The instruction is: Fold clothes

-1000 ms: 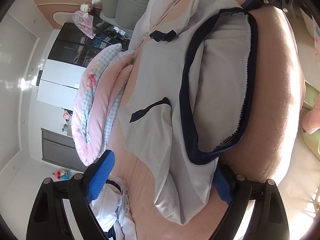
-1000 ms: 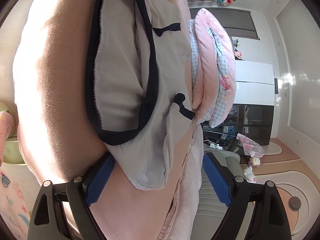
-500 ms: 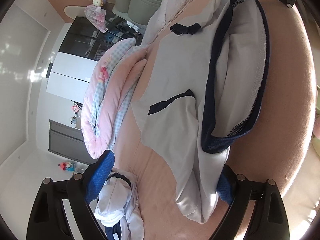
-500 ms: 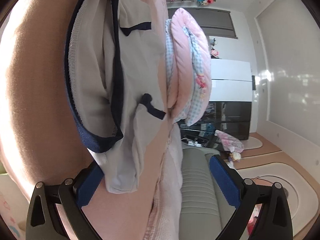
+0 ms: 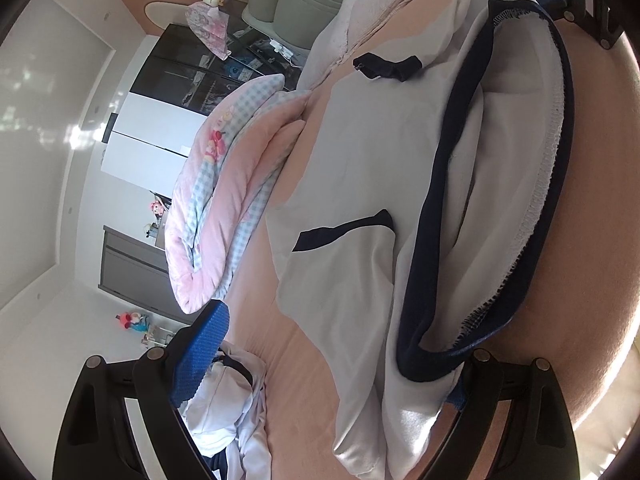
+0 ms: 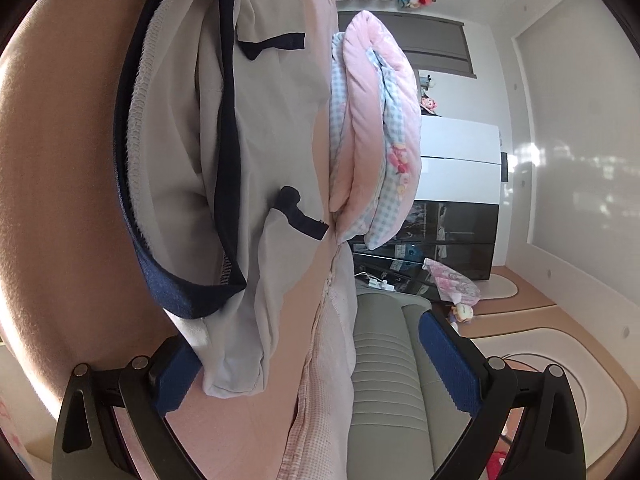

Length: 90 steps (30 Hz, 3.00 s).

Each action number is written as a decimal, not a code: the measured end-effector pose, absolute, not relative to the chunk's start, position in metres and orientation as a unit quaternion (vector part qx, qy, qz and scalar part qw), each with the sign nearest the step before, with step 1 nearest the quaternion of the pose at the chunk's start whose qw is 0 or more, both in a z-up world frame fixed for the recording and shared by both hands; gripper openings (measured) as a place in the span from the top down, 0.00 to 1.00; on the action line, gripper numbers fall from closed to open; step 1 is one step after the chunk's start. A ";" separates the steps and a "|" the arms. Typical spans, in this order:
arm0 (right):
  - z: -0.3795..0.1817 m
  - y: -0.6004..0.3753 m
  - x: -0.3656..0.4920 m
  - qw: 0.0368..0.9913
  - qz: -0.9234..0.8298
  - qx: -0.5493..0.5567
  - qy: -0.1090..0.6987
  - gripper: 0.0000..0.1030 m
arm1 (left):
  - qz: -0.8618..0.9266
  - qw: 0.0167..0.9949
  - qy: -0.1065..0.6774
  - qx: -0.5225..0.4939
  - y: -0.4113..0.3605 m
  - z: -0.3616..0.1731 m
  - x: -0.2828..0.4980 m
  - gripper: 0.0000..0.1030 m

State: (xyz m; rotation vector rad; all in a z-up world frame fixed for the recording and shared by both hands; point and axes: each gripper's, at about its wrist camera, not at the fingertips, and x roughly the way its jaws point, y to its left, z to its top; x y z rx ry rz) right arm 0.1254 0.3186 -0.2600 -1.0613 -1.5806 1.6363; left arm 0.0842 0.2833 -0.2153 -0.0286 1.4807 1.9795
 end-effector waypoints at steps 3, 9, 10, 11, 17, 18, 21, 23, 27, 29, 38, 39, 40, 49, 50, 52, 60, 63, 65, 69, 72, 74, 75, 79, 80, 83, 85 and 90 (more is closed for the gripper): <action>-0.260 0.320 0.114 0.307 0.625 -0.400 -0.596 0.02 | 0.757 0.328 0.565 -0.011 0.286 -0.216 0.084 0.11; -0.258 0.326 0.106 0.305 0.637 -0.396 -0.587 0.02 | 0.764 0.318 0.561 -0.001 0.293 -0.219 0.086 0.11; -0.258 0.328 0.104 0.306 0.638 -0.397 -0.585 0.02 | 0.768 0.314 0.559 -0.002 0.295 -0.218 0.085 0.11; -0.258 0.329 0.102 0.307 0.639 -0.397 -0.583 0.02 | 0.771 0.311 0.555 -0.006 0.298 -0.217 0.085 0.11; -0.258 0.336 0.098 0.316 0.642 -0.400 -0.572 0.02 | 0.764 0.309 0.566 0.001 0.297 -0.222 0.085 0.10; -0.257 0.336 0.098 0.319 0.644 -0.401 -0.569 0.02 | 0.761 0.308 0.571 0.003 0.295 -0.223 0.085 0.11; -0.257 0.338 0.101 0.327 0.654 -0.409 -0.546 0.06 | 0.753 0.311 0.580 -0.008 0.291 -0.225 0.081 0.10; -0.256 0.342 0.102 0.327 0.669 -0.423 -0.517 0.17 | 0.755 0.320 0.571 -0.045 0.291 -0.224 0.071 0.10; -0.262 0.345 0.105 0.313 0.694 -0.456 -0.461 0.51 | 0.768 0.337 0.532 -0.120 0.293 -0.222 0.051 0.10; -0.271 0.336 0.107 0.306 0.685 -0.453 -0.482 0.66 | 0.766 0.340 0.532 -0.116 0.293 -0.224 0.053 0.10; -0.289 0.321 0.107 0.295 0.646 -0.455 -0.537 0.82 | 0.735 0.366 0.566 -0.072 0.292 -0.245 0.084 0.81; -0.289 0.321 0.106 0.296 0.645 -0.455 -0.538 0.82 | 0.728 0.360 0.580 -0.060 0.294 -0.251 0.090 0.89; -0.289 0.321 0.106 0.297 0.642 -0.455 -0.540 0.82 | 0.723 0.356 0.589 -0.055 0.296 -0.254 0.094 0.91; -0.281 0.334 0.100 0.307 0.657 -0.445 -0.526 0.78 | 0.719 0.365 0.588 -0.064 0.296 -0.252 0.095 0.93; -0.280 0.335 0.099 0.306 0.658 -0.446 -0.524 0.78 | 0.720 0.366 0.586 -0.063 0.295 -0.252 0.095 0.93; -0.281 0.337 0.096 0.310 0.654 -0.445 -0.528 0.77 | 0.724 0.367 0.581 -0.062 0.294 -0.252 0.095 0.93; -0.281 0.343 0.092 0.320 0.660 -0.449 -0.511 0.77 | 0.724 0.364 0.583 -0.059 0.297 -0.252 0.095 0.92; -0.281 0.344 0.092 0.317 0.658 -0.454 -0.511 0.77 | 0.722 0.361 0.588 -0.058 0.298 -0.253 0.097 0.92; -0.282 0.344 0.091 0.308 0.655 -0.463 -0.511 0.79 | 0.722 0.360 0.589 -0.058 0.298 -0.253 0.097 0.92; -0.287 0.344 0.091 0.274 0.655 -0.494 -0.502 0.94 | 0.728 0.365 0.577 -0.059 0.296 -0.251 0.097 0.92; -0.283 0.344 0.092 0.272 0.655 -0.495 -0.501 0.94 | 0.733 0.362 0.574 -0.052 0.295 -0.250 0.097 0.92; -0.282 0.341 0.096 0.279 0.656 -0.484 -0.507 0.97 | 0.736 0.356 0.573 -0.048 0.295 -0.249 0.098 0.92; -0.281 0.339 0.097 0.283 0.656 -0.479 -0.510 0.97 | 0.738 0.353 0.573 -0.047 0.295 -0.248 0.098 0.92; -0.275 0.334 0.107 0.285 0.669 -0.469 -0.501 0.98 | 0.744 0.346 0.571 -0.043 0.292 -0.246 0.099 0.94; -0.275 0.330 0.110 0.282 0.670 -0.463 -0.507 0.98 | 0.744 0.345 0.571 -0.042 0.291 -0.245 0.099 0.94; -0.278 0.321 0.119 0.271 0.661 -0.458 -0.529 0.98 | 0.744 0.345 0.571 -0.042 0.287 -0.242 0.098 0.95; -0.280 0.316 0.124 0.264 0.659 -0.455 -0.537 0.98 | 0.746 0.342 0.570 -0.039 0.282 -0.239 0.098 0.95; -0.277 0.305 0.129 0.257 0.666 -0.454 -0.533 0.98 | 0.746 0.336 0.575 -0.031 0.272 -0.237 0.100 0.97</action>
